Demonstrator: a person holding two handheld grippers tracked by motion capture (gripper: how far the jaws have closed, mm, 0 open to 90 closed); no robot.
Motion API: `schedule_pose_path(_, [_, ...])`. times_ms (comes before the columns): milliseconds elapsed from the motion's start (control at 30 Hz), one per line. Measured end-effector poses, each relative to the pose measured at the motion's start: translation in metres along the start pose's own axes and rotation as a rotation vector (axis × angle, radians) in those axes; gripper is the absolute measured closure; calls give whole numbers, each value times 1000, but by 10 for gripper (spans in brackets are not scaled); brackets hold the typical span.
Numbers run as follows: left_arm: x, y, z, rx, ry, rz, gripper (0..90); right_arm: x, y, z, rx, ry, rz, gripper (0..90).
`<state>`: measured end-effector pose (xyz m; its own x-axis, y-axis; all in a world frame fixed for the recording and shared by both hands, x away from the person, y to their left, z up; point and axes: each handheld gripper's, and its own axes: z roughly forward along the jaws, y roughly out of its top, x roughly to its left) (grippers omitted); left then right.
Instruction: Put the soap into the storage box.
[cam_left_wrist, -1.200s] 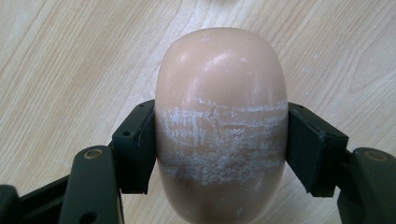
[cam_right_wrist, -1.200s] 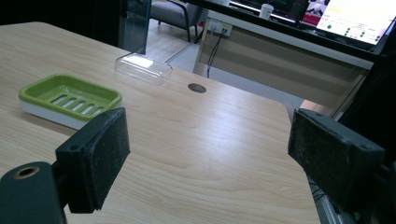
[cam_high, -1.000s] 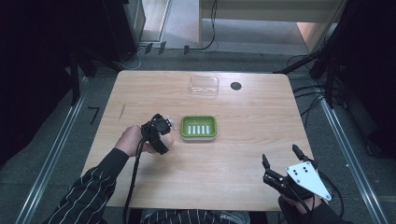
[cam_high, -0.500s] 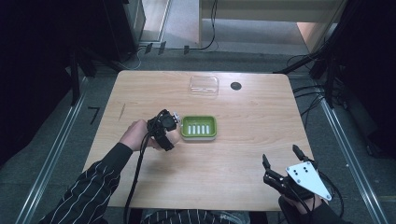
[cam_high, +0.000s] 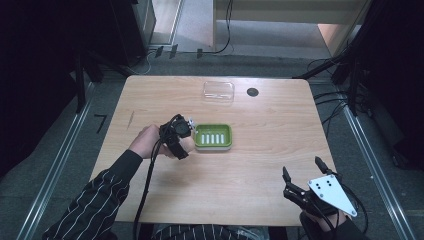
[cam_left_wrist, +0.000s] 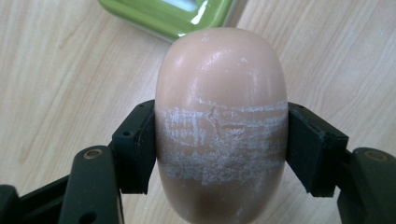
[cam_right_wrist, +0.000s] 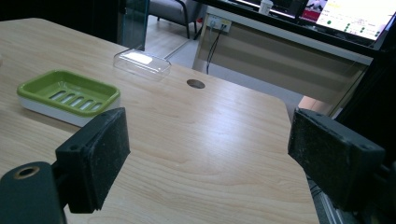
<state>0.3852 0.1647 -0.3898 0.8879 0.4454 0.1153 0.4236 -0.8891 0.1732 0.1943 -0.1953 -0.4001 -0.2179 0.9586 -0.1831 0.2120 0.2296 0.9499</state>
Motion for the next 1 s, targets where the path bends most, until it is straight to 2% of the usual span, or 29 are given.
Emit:
schedule_pose_path(300, [2, 12, -4, -3, -2, 43, 335, -3, -2, -6, 7, -21, 4, 134])
schedule_pose_path(367, [1, 14, -4, -12, -5, 40, 335, -3, -2, -7, 8, -27, 10, 134])
schedule_pose_path(400, [2, 16, -4, -9, -1, 54, 335, -3, -2, -7, 8, -28, 9, 134])
schedule_pose_path(467, [2, 17, -3, -16, -3, 54, 335, -3, -2, -7, 10, -26, 6, 134])
schedule_pose_path(500, [3, 18, -3, -3, -5, 73, 336, -2, -2, -7, 13, -26, 6, 134])
schedule_pose_path(633, [4, 22, -4, -10, -8, 70, 336, -3, -2, -8, 14, -28, 7, 134])
schedule_pose_path(1000, [9, 29, -9, -28, 1, 94, 336, -4, -3, -9, 15, -32, 8, 134])
